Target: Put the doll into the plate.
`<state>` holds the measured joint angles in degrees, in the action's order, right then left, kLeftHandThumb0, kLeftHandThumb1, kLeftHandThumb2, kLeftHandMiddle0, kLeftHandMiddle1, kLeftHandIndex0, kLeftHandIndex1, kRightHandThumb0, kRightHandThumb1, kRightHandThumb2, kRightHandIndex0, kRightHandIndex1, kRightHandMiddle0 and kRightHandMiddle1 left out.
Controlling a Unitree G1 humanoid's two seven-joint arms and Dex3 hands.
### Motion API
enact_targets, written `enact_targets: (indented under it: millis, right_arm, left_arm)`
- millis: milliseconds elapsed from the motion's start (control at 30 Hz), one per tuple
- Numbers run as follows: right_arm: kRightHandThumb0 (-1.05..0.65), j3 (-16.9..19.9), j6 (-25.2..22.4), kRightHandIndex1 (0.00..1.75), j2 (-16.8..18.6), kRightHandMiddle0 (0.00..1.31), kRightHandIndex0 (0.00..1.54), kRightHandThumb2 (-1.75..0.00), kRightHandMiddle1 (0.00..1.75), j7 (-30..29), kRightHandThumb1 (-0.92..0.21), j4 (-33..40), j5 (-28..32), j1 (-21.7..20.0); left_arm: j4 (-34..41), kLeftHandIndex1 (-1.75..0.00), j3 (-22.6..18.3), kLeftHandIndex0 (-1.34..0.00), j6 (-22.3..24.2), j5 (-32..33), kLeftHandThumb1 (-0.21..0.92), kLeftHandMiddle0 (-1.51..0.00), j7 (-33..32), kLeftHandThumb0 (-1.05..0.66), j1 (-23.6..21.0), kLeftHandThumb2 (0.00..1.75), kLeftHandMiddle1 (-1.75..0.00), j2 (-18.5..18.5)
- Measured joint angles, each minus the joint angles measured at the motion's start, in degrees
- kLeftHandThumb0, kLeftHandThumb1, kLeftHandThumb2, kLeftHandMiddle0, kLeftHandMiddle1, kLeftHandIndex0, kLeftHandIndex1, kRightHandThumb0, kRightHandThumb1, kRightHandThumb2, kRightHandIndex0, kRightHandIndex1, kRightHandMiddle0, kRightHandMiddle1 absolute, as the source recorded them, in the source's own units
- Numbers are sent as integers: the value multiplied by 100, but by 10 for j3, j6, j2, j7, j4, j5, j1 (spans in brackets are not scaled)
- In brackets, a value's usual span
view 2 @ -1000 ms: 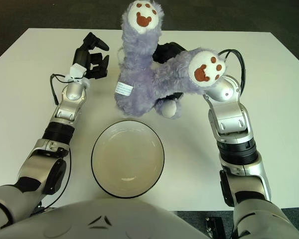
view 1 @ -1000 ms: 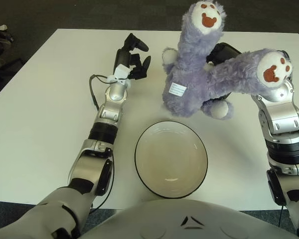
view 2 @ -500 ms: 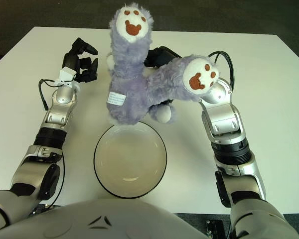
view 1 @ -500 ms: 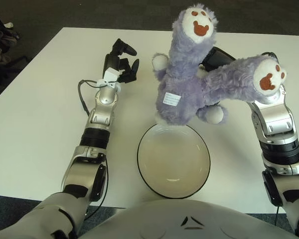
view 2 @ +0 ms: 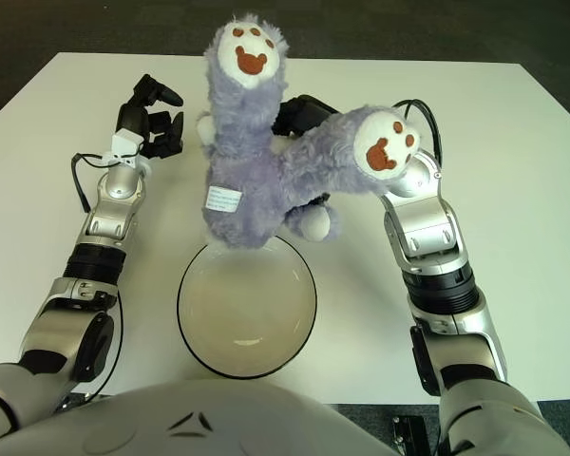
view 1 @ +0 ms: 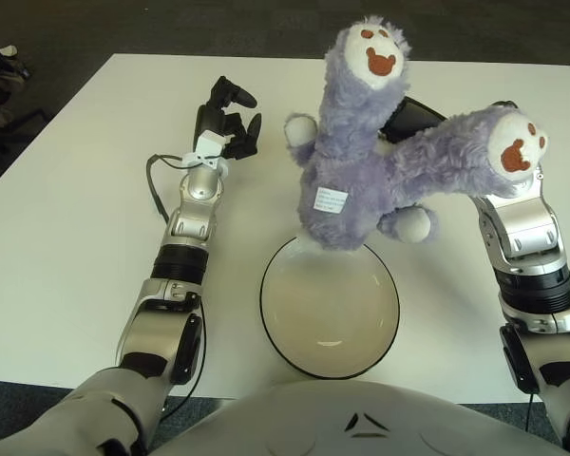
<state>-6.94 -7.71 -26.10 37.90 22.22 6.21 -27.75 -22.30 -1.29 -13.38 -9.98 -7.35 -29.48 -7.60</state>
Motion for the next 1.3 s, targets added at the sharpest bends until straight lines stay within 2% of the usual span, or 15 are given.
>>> enact_targets:
  millis: [233,433,967,1300]
  right_arm:
    - [56,-3,-36,175,-2,103,78,-157,175,11,-11,16,12,0]
    - [56,-3,-49,175,-2,103,78,-157,175,12,-11,35,19,2]
    - [57,4,-120,175,-16,104,80,-160,175,21,-8,83,57,20]
    - [57,3,-115,175,-30,104,81,-161,175,29,-8,94,55,20]
  left_arm:
    - [-8,-175,-1,-40,-10,0,59,-113,0,-40,0,97,-175,-1]
    - [-8,-175,-4,-40,-10,0,58,-113,0,-40,0,97,-175,-5]
    - [27,-175,-9,-38,47,7,61,-103,0,-39,20,94,-175,0]
    - [38,-175,-8,-38,52,5,62,-93,0,-39,22,93,-175,1]
